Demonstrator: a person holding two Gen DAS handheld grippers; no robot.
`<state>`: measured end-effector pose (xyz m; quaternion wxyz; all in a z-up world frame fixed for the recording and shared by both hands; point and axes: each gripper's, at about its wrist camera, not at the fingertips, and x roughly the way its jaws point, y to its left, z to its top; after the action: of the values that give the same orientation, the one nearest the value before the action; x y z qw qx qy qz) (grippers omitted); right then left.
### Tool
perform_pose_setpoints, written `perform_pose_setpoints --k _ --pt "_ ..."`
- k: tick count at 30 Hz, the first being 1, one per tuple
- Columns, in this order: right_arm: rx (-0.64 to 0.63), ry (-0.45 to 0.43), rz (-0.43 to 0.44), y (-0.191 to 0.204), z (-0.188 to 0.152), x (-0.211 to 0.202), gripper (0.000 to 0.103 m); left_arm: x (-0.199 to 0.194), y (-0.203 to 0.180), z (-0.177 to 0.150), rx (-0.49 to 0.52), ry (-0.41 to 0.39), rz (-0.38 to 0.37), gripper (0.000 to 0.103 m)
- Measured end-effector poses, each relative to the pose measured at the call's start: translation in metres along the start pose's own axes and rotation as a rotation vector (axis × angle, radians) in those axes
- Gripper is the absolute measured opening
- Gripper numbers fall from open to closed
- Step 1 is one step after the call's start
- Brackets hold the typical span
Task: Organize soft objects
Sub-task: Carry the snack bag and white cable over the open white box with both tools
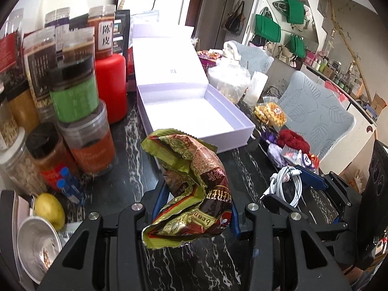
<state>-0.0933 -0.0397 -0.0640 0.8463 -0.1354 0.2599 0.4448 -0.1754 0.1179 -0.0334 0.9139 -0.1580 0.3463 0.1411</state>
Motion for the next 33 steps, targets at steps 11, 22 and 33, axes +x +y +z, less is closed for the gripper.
perform_pose_setpoints --k 11,22,33 --pt "-0.040 -0.050 -0.020 -0.010 0.039 0.007 0.076 0.003 -0.007 0.040 0.036 -0.057 -0.009 0.043" --pt "-0.070 -0.109 -0.064 -0.026 0.079 0.015 0.077 0.018 -0.014 0.085 0.082 -0.104 -0.053 0.043" --pt "-0.073 -0.141 -0.102 -0.046 0.119 0.041 0.077 0.042 -0.014 0.132 0.100 -0.154 -0.065 0.043"
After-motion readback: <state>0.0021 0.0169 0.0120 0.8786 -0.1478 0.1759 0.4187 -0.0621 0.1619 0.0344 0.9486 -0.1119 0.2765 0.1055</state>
